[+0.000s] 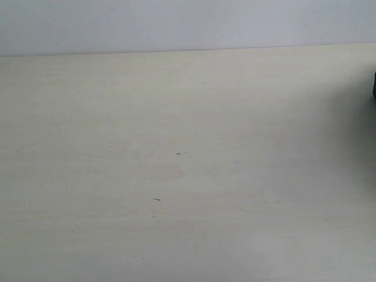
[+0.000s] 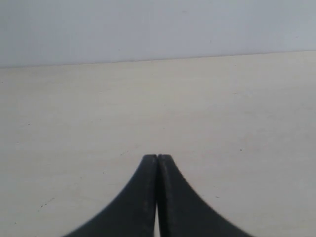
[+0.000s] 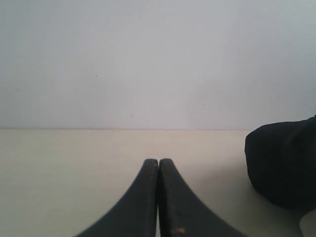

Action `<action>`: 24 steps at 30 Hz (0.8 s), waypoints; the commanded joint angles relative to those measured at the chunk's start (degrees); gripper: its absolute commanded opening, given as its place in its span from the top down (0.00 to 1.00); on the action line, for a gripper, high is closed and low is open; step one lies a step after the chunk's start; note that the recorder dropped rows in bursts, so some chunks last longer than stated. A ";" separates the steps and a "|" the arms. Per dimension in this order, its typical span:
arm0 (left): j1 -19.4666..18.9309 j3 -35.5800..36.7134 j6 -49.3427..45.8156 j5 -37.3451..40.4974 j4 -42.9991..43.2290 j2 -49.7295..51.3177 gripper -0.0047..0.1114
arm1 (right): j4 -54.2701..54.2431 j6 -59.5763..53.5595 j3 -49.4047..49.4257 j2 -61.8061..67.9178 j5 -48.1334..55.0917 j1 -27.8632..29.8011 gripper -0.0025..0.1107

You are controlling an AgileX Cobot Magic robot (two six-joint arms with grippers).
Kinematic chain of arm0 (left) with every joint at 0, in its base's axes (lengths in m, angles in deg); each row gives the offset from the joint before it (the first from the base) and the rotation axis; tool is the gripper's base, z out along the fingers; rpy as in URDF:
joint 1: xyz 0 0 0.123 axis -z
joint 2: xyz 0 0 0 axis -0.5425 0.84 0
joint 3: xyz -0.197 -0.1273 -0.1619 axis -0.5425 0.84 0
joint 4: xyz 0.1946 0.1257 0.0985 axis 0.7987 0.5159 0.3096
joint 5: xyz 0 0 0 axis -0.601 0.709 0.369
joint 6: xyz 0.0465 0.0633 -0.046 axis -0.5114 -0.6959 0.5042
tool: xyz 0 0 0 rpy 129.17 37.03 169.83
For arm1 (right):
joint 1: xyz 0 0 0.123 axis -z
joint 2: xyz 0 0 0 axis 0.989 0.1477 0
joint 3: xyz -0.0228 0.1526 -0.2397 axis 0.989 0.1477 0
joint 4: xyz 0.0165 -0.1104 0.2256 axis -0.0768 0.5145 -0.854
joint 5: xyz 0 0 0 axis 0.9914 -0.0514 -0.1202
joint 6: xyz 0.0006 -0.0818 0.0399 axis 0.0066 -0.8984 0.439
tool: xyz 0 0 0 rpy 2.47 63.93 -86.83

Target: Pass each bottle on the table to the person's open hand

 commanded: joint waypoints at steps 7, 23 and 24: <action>0.06 0.18 0.25 -0.42 0.19 -0.27 0.94 | 0.94 -0.40 0.25 -0.36 0.25 0.30 0.98; 0.06 0.18 0.36 -0.42 0.19 -0.27 0.94 | 0.00 -0.29 0.25 -0.36 1.83 0.30 0.98; 0.06 0.18 0.36 -0.42 0.19 -0.27 0.94 | 0.00 -0.29 0.25 -0.36 1.83 0.30 0.98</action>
